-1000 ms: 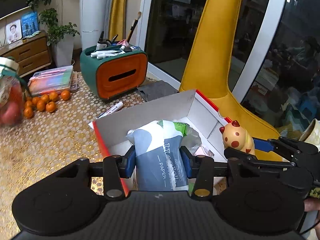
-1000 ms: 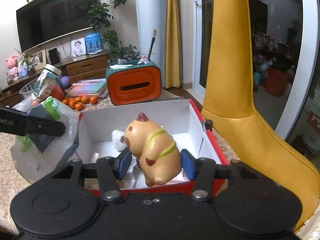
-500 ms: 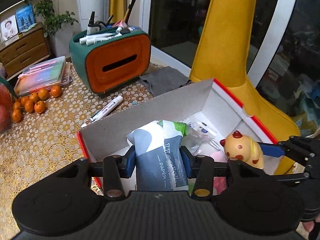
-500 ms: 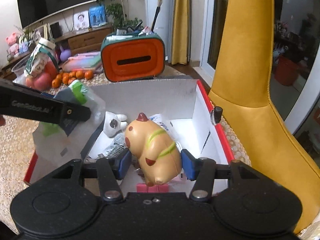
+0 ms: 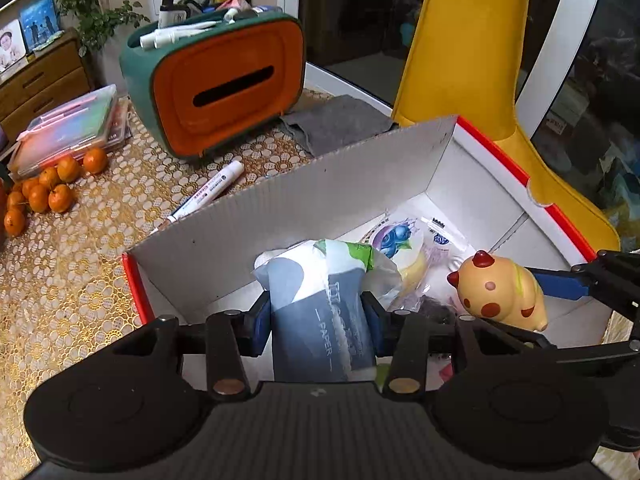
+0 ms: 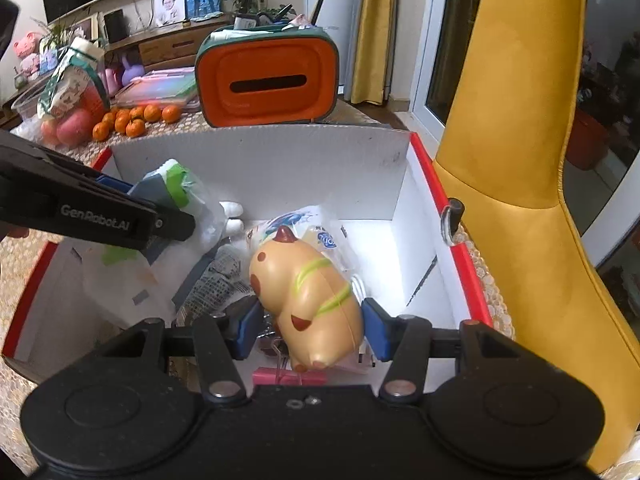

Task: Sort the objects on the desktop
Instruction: 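Lower the tissue pack and pig figurine into the box and open both grippers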

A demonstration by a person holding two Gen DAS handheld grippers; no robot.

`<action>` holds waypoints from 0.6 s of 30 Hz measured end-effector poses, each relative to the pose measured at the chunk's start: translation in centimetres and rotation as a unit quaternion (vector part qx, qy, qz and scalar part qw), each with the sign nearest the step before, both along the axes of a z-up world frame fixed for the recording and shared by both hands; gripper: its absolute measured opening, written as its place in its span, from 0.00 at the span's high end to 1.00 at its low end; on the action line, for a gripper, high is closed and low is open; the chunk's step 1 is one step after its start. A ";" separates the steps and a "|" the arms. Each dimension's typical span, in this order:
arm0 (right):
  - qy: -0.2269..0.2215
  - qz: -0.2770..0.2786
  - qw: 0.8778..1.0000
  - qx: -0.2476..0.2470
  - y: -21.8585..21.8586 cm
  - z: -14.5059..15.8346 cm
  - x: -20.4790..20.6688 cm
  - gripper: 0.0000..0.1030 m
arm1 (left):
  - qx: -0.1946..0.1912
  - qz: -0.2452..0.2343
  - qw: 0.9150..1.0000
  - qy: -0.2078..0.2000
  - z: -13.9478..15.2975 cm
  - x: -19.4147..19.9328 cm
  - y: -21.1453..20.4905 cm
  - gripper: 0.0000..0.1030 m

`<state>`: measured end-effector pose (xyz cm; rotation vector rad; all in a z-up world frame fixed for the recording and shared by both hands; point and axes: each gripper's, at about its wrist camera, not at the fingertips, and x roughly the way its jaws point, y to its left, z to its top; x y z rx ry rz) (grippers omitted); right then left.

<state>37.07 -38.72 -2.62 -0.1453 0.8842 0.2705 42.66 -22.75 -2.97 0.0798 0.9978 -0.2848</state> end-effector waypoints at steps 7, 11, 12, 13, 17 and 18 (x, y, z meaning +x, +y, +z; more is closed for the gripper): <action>-0.010 0.015 1.000 -0.023 0.7 0.1 -0.3 0.47 | 0.005 -0.002 1.000 0.020 -0.7 0.8 -0.1 0.54; -0.011 0.016 0.999 -0.026 0.8 0.1 -0.2 0.46 | -0.004 -0.002 1.000 0.017 -0.6 0.6 0.1 0.50; -0.012 0.016 0.999 -0.025 0.8 0.1 -0.2 0.45 | -0.005 -0.003 1.000 0.016 -0.5 0.5 0.1 0.48; -0.012 0.015 0.999 -0.026 0.8 0.1 -0.3 0.45 | -0.006 -0.003 1.000 0.013 -0.4 0.4 0.1 0.47; -0.019 0.016 0.999 -0.029 0.8 0.2 -0.4 0.38 | -0.007 0.002 1.000 0.005 0.1 0.0 0.2 0.34; -0.023 0.016 0.999 -0.029 0.8 0.3 -0.5 0.35 | -0.009 0.003 1.000 0.004 0.2 0.0 0.3 0.34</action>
